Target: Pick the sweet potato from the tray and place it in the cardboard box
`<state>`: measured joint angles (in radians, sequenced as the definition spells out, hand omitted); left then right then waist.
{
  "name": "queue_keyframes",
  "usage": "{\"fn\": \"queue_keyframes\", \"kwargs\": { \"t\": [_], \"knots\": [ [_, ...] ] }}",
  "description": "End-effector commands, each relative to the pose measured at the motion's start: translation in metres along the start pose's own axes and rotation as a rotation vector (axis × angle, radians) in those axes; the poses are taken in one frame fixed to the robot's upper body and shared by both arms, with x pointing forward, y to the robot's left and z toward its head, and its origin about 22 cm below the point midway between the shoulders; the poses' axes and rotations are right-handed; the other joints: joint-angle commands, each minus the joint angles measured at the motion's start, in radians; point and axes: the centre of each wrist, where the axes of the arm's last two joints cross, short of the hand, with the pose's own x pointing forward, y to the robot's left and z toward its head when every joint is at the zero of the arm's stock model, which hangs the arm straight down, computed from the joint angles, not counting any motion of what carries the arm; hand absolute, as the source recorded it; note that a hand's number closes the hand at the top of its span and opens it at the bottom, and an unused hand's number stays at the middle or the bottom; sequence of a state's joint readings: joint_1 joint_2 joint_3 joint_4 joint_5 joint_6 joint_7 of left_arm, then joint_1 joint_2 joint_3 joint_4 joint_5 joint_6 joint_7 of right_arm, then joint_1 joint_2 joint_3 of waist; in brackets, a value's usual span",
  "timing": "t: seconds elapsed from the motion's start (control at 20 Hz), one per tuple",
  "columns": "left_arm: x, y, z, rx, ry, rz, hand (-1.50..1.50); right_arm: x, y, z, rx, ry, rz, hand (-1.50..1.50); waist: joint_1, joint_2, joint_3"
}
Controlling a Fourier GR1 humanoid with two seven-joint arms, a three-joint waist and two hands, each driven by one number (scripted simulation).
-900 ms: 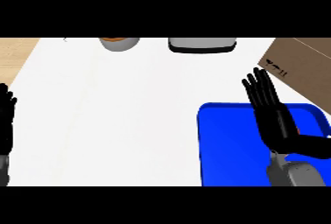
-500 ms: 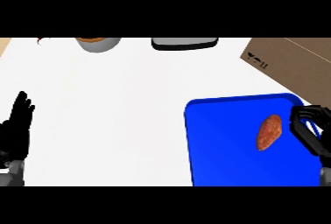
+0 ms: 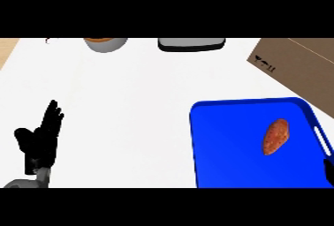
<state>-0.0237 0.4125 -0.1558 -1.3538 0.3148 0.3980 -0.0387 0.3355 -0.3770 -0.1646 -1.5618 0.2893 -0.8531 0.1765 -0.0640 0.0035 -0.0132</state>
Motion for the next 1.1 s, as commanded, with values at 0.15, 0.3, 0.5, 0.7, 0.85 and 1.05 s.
{"fn": "queue_keyframes", "kwargs": {
  "t": [0.15, 0.3, 0.5, 0.7, 0.85, 1.05],
  "knots": [
    [0.007, -0.022, -0.006, -0.040, -0.025, 0.004, 0.00, 0.001, -0.034, 0.036, 0.051, 0.174, 0.172, -1.50, 0.034, 0.008, -0.002],
    [0.000, -0.020, -0.004, -0.066, -0.023, -0.002, 0.00, 0.032, -0.050, 0.028, 0.082, 0.233, 0.194, -1.50, 0.057, 0.010, -0.002],
    [0.009, -0.027, -0.014, -0.070, -0.018, -0.009, 0.00, 0.072, -0.059, 0.032, 0.198, 0.277, 0.296, -1.50, 0.070, 0.013, 0.000],
    [0.012, -0.044, -0.004, -0.113, -0.016, 0.012, 0.00, 0.123, -0.068, 0.023, 0.221, 0.348, 0.359, -1.50, 0.099, 0.007, 0.005],
    [0.017, -0.030, -0.017, -0.101, -0.020, -0.018, 0.00, 0.143, -0.061, 0.033, 0.281, 0.400, 0.400, -1.50, 0.104, 0.009, 0.006],
    [0.011, -0.040, -0.018, -0.102, -0.022, -0.014, 0.00, 0.144, -0.041, 0.032, 0.333, 0.487, 0.448, -1.50, 0.102, 0.009, 0.008]
  ]
}}
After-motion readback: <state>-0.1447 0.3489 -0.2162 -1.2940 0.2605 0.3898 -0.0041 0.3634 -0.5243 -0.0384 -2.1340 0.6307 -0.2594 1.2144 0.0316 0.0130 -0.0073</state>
